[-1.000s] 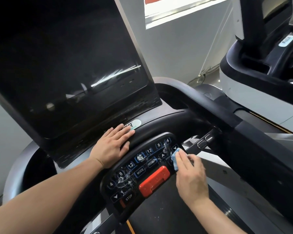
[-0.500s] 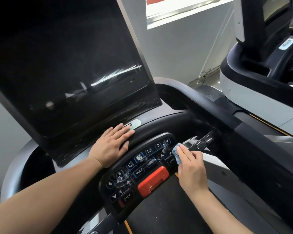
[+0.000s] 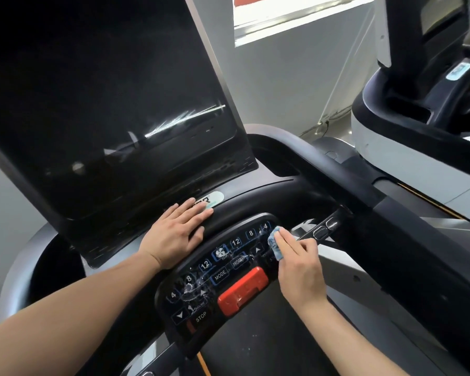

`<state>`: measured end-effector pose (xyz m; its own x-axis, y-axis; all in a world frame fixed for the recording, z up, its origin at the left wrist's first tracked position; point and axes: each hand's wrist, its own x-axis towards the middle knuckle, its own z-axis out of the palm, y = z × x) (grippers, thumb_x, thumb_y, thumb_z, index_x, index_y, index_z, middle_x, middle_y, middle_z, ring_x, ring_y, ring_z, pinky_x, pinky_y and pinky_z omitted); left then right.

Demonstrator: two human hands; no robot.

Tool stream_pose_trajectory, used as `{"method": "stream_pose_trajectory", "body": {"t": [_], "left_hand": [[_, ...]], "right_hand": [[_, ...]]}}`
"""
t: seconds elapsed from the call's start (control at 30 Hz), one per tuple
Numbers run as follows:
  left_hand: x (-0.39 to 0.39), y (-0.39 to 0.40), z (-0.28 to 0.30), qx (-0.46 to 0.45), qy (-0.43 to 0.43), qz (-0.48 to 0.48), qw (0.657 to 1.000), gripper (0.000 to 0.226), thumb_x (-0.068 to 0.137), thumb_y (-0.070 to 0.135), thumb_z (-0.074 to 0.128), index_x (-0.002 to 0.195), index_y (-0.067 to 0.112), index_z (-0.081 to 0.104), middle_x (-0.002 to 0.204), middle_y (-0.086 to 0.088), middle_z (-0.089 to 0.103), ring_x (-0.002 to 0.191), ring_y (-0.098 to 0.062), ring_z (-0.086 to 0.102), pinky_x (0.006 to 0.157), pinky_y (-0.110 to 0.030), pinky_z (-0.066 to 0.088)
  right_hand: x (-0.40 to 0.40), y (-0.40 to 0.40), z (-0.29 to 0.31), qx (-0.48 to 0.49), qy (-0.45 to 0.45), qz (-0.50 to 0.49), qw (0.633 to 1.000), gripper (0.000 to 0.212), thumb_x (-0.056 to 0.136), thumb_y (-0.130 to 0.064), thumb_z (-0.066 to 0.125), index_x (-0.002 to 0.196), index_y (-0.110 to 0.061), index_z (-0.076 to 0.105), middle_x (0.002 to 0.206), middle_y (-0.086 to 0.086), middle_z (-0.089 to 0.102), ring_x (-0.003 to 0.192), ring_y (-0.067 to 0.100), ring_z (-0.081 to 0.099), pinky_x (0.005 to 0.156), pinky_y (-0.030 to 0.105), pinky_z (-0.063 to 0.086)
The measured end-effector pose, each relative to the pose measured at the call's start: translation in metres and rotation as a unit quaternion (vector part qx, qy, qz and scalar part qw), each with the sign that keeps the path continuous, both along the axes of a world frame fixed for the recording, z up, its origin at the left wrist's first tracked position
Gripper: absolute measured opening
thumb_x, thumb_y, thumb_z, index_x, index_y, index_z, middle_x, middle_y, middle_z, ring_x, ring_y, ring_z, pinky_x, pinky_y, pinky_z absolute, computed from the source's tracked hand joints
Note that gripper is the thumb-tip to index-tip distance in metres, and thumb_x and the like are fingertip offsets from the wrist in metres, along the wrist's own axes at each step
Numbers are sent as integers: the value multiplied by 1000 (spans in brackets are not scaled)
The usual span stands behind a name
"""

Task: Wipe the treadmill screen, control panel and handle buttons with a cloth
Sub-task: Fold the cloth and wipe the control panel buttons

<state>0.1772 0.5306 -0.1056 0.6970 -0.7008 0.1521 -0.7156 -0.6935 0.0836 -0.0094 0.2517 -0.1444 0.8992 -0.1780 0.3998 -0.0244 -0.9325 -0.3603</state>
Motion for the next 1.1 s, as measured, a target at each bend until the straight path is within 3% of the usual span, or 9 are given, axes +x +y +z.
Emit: {"method": "stream_pose_trajectory", "body": {"t": [0.13, 0.3, 0.4, 0.53, 0.67, 0.77, 0.9, 1.03, 1.1], "left_hand": [[-1, 2, -1, -3, -3, 0, 1000, 54, 107, 50, 32, 159, 39, 40, 165, 12, 39, 158, -14, 24, 128, -46, 25], [-1, 0, 0, -3, 0, 0, 1000, 54, 107, 50, 32, 159, 38, 40, 165, 12, 38, 158, -14, 25, 128, -46, 25], [0, 2, -2, -13, -12, -3, 1000, 53, 107, 50, 33, 158, 38, 41, 164, 10, 41, 157, -15, 27, 127, -46, 28], [1, 1, -4, -10, -13, -4, 1000, 53, 107, 49, 35, 158, 37, 42, 164, 11, 41, 157, -14, 28, 127, -45, 28], [1, 2, -3, -16, -18, -4, 1000, 53, 106, 49, 35, 158, 37, 43, 163, 10, 42, 157, -15, 29, 127, -45, 27], [0, 0, -2, -12, -11, -2, 1000, 53, 106, 49, 35, 158, 37, 43, 163, 10, 42, 157, -15, 29, 127, -44, 26], [0, 3, -3, -11, -10, -4, 1000, 54, 107, 50, 34, 159, 38, 41, 164, 11, 40, 158, -14, 26, 128, -43, 24], [0, 1, -1, -5, -3, -1, 1000, 54, 107, 50, 33, 159, 38, 41, 165, 12, 39, 158, -13, 25, 128, -44, 25], [-1, 2, -3, -8, -8, -2, 1000, 54, 107, 49, 34, 159, 38, 41, 165, 11, 40, 158, -14, 26, 128, -44, 26]], "right_hand": [[-11, 24, 3, -81, -12, 104, 991, 47, 97, 0, 48, 141, -3, 63, 149, 6, 60, 89, 23, 44, 85, 29, 48], [7, 14, 10, 13, -8, -9, 1000, 56, 86, 7, 64, 141, -1, 62, 145, 6, 62, 92, 21, 43, 83, 27, 51], [-2, 22, 7, -69, -21, 107, 992, 46, 98, -4, 50, 142, -3, 63, 148, 6, 61, 92, 24, 46, 83, 32, 54], [13, 13, 17, 52, -37, -46, 997, 53, 81, 12, 69, 131, -2, 68, 139, 0, 65, 84, 23, 42, 72, 34, 54], [3, 21, 12, -50, -32, 86, 995, 53, 88, 4, 63, 140, -3, 65, 147, 5, 62, 91, 24, 47, 83, 32, 56], [16, 12, 16, 73, -31, -47, 996, 56, 82, 12, 69, 136, -4, 67, 143, 0, 65, 88, 23, 45, 77, 32, 55], [8, 21, 13, -56, -44, 81, 994, 49, 94, 5, 52, 140, -3, 65, 147, 3, 63, 91, 23, 46, 84, 30, 55], [26, 9, 20, 44, -37, -39, 998, 56, 83, 11, 68, 137, -2, 66, 144, 1, 64, 87, 22, 43, 81, 30, 50], [17, 28, 14, -30, -28, 54, 998, 53, 88, 8, 61, 141, -1, 63, 147, 4, 61, 88, 22, 43, 84, 28, 48]]}}
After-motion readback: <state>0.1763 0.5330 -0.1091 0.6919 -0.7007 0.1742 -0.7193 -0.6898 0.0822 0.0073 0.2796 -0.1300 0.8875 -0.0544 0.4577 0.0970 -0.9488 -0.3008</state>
